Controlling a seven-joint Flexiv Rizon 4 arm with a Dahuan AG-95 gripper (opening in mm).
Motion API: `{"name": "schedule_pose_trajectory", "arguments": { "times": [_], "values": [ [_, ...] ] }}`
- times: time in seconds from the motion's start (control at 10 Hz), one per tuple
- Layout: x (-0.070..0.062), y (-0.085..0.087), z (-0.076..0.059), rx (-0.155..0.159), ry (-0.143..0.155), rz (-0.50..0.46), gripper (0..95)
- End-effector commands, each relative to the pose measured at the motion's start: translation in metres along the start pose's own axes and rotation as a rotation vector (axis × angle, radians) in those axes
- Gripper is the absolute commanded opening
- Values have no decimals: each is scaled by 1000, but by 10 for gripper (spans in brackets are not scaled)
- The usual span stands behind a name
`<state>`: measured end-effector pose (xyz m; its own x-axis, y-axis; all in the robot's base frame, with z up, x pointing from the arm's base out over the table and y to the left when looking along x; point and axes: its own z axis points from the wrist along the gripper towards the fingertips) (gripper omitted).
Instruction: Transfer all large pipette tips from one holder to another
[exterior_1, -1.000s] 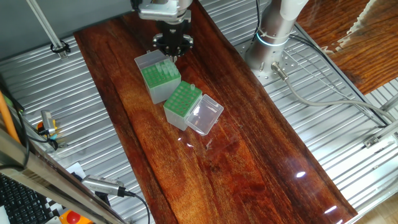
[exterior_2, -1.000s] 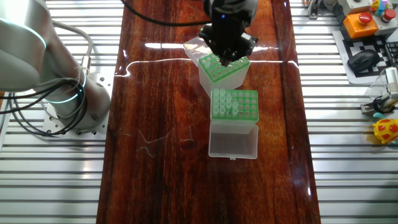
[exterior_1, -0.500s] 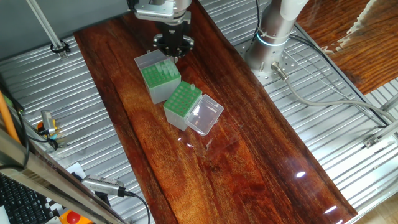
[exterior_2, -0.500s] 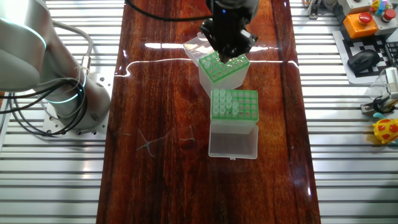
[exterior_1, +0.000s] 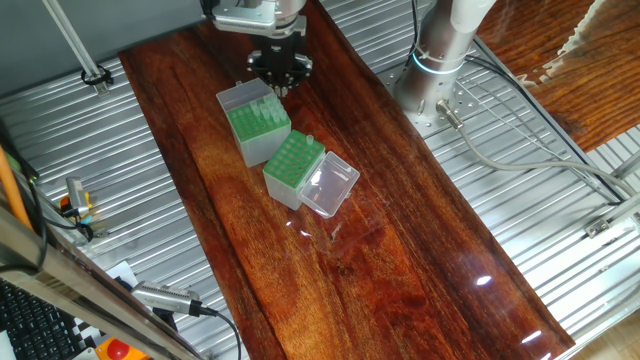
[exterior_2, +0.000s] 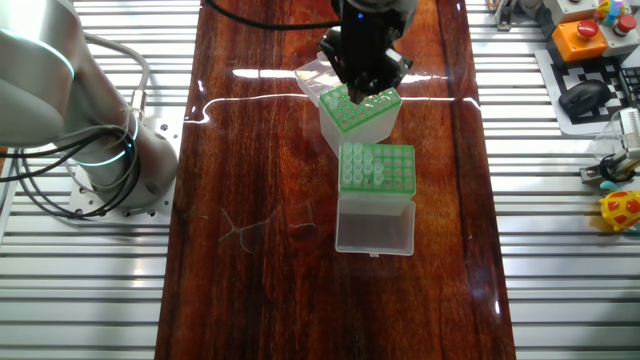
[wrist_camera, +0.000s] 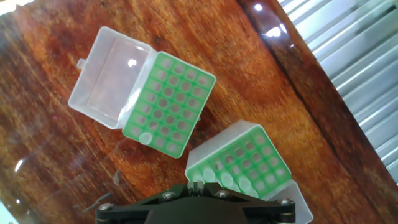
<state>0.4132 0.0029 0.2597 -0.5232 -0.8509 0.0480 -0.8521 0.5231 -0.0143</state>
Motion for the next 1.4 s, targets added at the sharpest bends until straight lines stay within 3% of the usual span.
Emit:
{"name": "schedule_pose_trajectory", "arguments": {
  "times": [0.1,0.4,0.5,0.6,0.8,0.9,1.1,1.2,1.3,1.4],
  "values": [
    [-1,0,0,-71,-15,105,190],
    [-13,34,20,-80,-24,177,190],
    [-19,47,31,-76,-25,199,380],
    [-21,54,35,-76,-34,219,380],
    [-20,56,34,-101,-34,267,380],
    [-18,52,28,-116,-53,284,380],
    [-18,52,28,-118,-94,278,380],
    [-18,52,28,-119,-87,307,380],
    [-20,53,32,-125,-87,335,380],
    [-26,55,44,-125,-86,349,380]
  ]
}}
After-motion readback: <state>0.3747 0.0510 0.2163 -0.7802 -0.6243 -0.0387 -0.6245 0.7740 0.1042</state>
